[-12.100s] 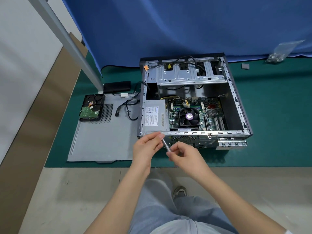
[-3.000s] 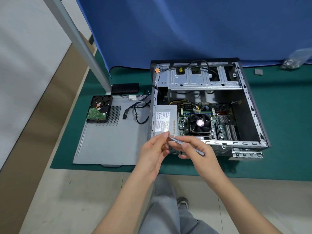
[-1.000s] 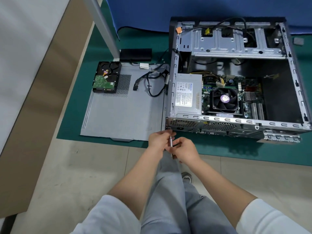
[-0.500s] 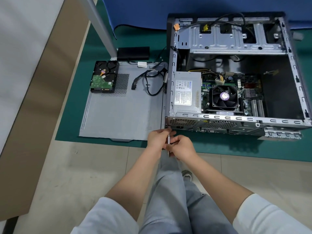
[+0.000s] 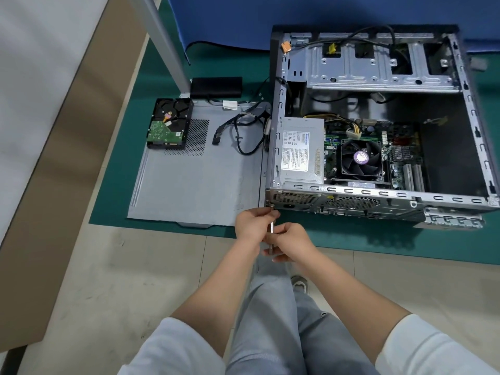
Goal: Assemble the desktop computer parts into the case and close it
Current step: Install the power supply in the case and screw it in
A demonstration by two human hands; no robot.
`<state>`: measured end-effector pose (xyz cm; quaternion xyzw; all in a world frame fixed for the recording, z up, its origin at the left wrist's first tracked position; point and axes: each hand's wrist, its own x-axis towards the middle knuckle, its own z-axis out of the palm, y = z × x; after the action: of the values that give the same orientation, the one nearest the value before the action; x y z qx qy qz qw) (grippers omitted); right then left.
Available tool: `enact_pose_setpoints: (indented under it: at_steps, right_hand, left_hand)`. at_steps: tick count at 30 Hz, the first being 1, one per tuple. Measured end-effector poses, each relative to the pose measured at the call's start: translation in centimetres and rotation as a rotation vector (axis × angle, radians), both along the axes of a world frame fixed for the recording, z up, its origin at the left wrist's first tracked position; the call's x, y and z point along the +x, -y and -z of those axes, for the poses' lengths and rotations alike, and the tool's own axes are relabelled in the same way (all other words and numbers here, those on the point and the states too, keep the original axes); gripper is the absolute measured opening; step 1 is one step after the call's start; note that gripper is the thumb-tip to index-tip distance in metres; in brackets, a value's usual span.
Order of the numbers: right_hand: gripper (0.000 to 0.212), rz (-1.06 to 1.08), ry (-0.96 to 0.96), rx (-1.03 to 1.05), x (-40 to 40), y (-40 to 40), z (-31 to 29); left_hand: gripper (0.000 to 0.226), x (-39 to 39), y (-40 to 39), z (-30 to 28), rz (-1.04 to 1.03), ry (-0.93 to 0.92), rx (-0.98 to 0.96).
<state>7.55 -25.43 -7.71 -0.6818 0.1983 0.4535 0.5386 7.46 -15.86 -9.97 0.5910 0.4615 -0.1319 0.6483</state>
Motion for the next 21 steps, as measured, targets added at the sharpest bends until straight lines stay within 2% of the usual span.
enact_pose_setpoints:
  at_steps: [5,9,12,14,18,21]
  right_hand:
    - [0.019,0.048,0.038,-0.031,0.1,0.2,0.1]
    - [0.019,0.016,-0.018,0.007,0.3,-0.2,0.2]
    - [0.022,0.029,-0.059,0.05,0.4,-0.1,0.3]
    - [0.015,0.058,-0.074,0.104,0.3,0.1,0.1]
    - [0.017,0.222,-0.052,0.098,0.0,0.5,0.1]
    - [0.017,0.26,-0.058,0.068,-0.1,0.3,0.2]
  left_hand:
    - [0.023,0.2,0.0,-0.3,0.054,-0.008,0.062]
    - [0.013,0.3,-0.5,-0.6,0.114,-0.042,-0.01]
    - [0.008,0.2,-0.7,-0.5,0.118,-0.047,0.016]
    - [0.005,0.3,-0.7,-0.3,0.121,-0.047,0.07]
    - [0.014,0.3,-0.4,0.3,0.141,-0.036,0.164]
    - [0.025,0.2,-0.2,0.4,0.161,-0.024,0.24]
